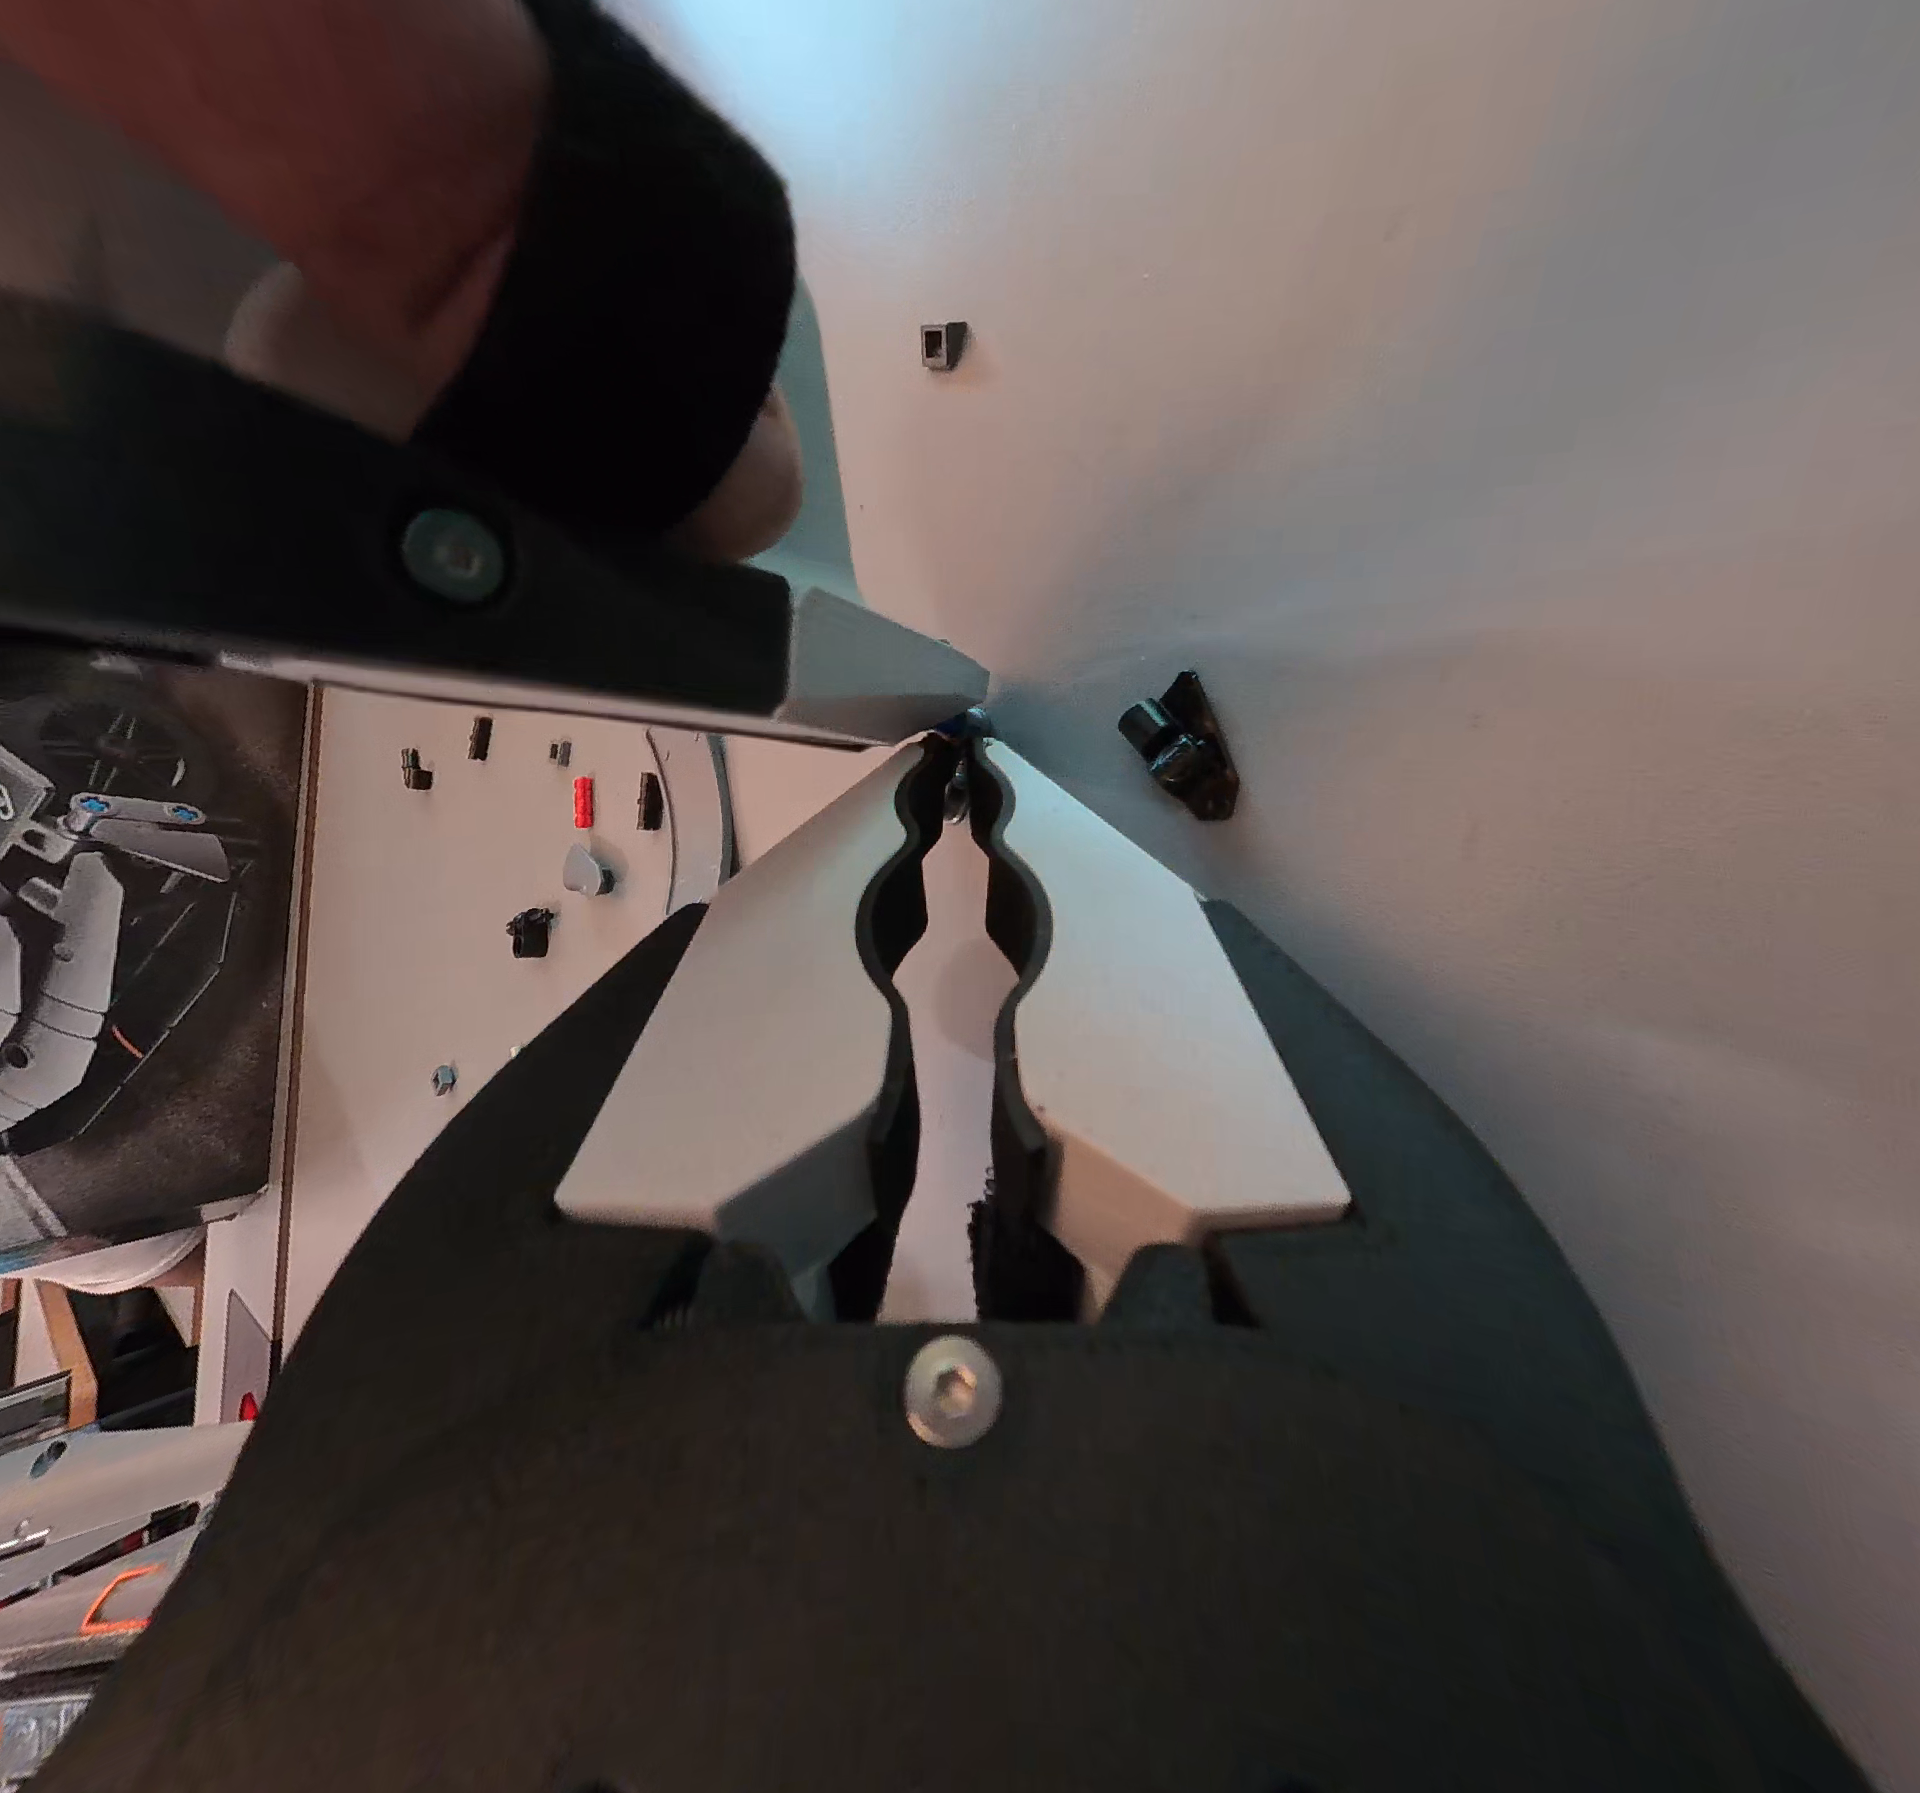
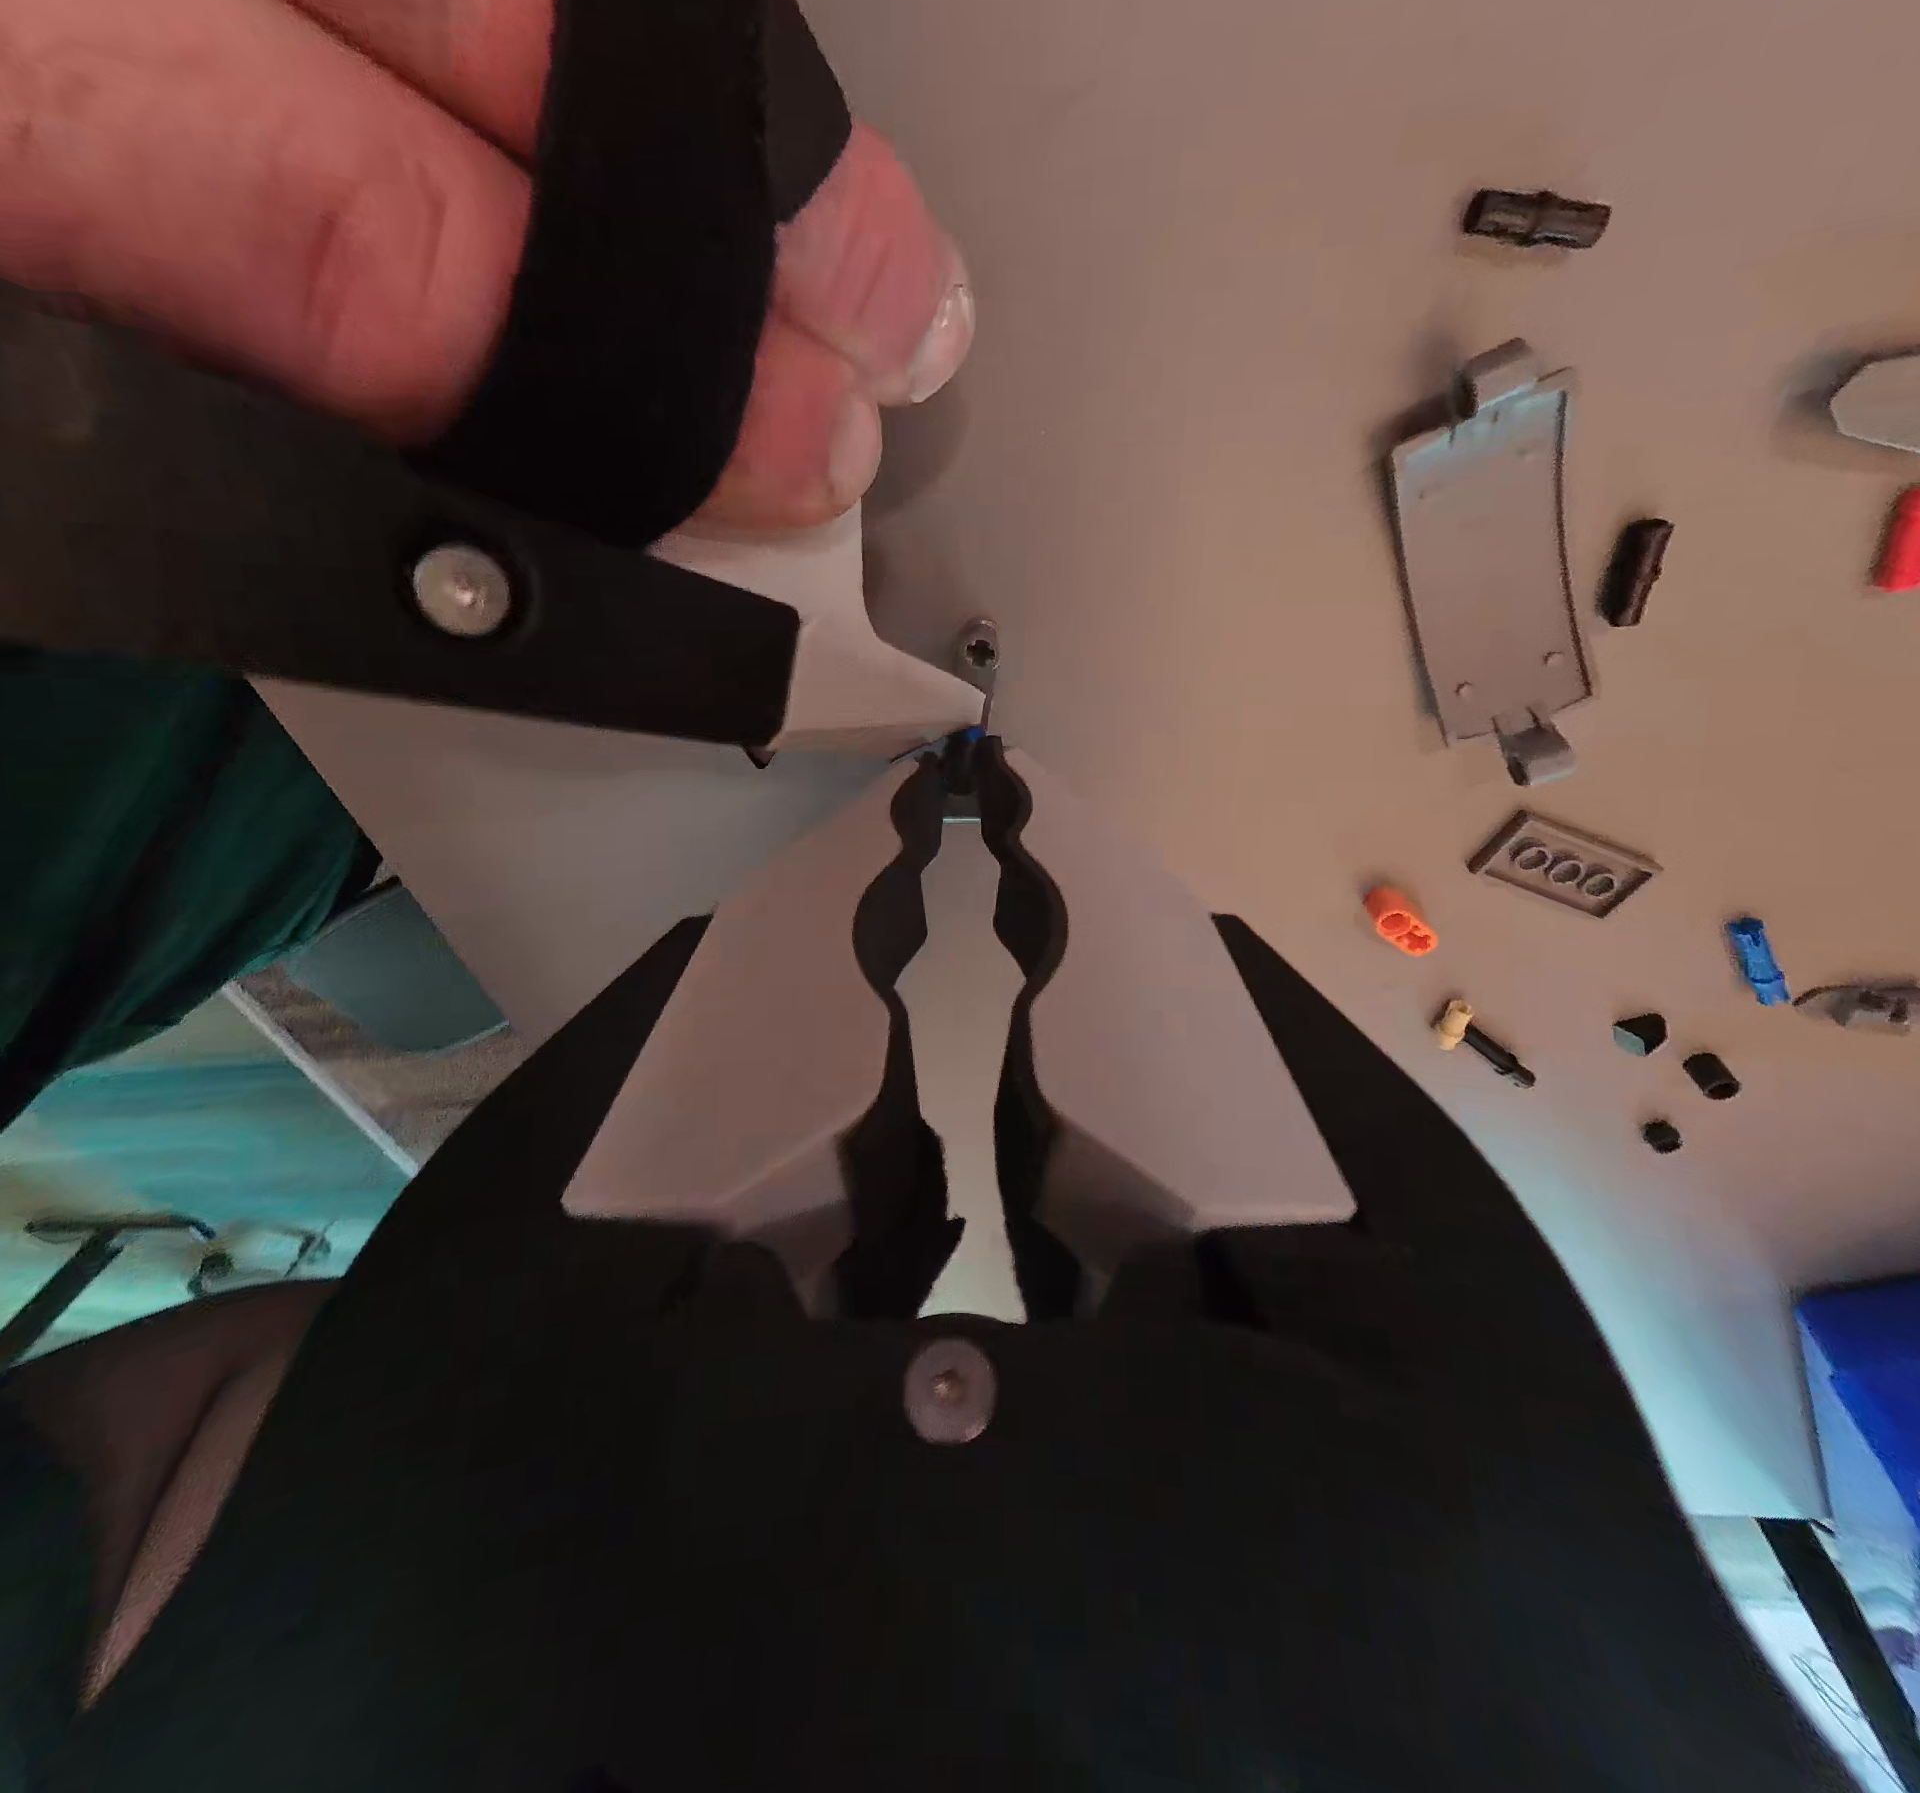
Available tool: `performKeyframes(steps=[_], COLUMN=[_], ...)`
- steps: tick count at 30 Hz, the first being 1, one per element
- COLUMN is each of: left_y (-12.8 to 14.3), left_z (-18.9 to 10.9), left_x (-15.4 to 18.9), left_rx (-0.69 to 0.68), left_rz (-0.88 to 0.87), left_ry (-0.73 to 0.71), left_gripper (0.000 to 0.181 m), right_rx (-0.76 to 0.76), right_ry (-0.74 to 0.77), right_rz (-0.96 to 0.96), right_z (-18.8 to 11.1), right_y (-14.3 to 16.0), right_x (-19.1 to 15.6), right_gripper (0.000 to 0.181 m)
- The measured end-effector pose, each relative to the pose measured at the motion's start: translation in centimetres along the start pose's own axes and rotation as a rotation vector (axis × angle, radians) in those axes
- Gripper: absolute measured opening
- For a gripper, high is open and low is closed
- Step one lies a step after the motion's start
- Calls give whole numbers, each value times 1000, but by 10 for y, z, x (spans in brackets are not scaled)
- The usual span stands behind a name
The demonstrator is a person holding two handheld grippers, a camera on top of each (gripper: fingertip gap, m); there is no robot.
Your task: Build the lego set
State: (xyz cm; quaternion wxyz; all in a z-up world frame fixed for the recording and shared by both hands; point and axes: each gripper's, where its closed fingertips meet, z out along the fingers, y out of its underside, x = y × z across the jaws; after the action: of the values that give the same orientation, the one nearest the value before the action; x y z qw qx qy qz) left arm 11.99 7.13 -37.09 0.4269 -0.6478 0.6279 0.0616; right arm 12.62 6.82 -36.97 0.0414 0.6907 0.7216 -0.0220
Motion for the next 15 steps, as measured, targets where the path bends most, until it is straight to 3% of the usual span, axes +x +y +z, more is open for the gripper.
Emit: performKeyframes(steps=[1, 8, 15], left_y=[0, 0, 0], left_z=[0, 0, -1], left_x=[0, 0, 0], left_rx=[0, 0, 6], left_rz=[-1, 5, 6], left_ry=[0, -5, -7], left_gripper=[2, 2, 2], right_rx=[-21, -35, 170], right_ry=[-7, -8, 53], right_rz=[-9, -5, 14], right_z=[0, 2, 4], right_y=[0, 1, -3], right_x=[0, 0, 1], right_gripper=[3, 4, 5])
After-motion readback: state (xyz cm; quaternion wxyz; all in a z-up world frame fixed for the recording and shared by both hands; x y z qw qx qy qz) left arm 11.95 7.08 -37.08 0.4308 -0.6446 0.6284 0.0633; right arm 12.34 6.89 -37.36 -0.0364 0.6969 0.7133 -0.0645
